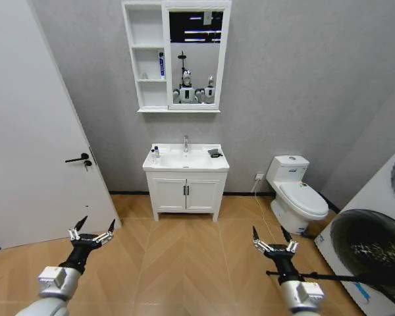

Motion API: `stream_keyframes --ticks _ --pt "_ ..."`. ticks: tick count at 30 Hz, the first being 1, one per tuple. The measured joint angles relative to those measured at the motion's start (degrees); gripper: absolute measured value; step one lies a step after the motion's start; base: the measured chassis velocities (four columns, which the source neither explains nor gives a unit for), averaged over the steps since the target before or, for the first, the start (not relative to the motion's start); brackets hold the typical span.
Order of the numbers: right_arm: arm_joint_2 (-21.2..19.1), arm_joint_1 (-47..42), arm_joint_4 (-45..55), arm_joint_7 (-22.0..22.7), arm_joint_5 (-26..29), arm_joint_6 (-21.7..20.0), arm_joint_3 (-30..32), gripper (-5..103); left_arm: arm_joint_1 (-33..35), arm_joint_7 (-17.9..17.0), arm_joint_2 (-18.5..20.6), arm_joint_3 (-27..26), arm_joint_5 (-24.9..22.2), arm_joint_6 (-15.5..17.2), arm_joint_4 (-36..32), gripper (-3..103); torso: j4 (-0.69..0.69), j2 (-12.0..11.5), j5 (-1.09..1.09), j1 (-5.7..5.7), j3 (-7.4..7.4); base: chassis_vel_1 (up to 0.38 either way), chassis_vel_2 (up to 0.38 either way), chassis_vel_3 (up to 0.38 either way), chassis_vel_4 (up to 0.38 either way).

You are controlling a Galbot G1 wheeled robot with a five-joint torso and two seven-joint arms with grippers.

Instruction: Move facial cleanser and shampoo from washbasin to cabinet, then wipe washbasin with towel.

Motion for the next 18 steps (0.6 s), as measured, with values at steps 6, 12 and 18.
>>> stream_keyframes --ticks 6,12,18 --pt "0.5 -0.3 0.4 0.4 0.2 0.7 0.7 100 0.3 -0.1 0.2 0.4 -1.5 0.7 -0.2 100 0.00 0.0 -0.01 0.00 0.00 0.000 0.000 0.000 0.000" --pt "1.1 -0.4 0.7 0.6 0.3 0.5 0.2 100 0.4 -0.1 -0.1 0.5 -1.8 0.8 -0.7 100 0.00 0.0 -0.01 0.00 0.00 0.000 0.000 0.000 0.000" --pt "1.2 -0.6 1.1 0.9 1.4 -0.5 0.1 100 0.2 -0.7 -0.7 0.4 -2.0 1.0 -1.1 100 0.00 0.0 -0.01 0.00 0.00 0.000 0.000 0.000 0.000"
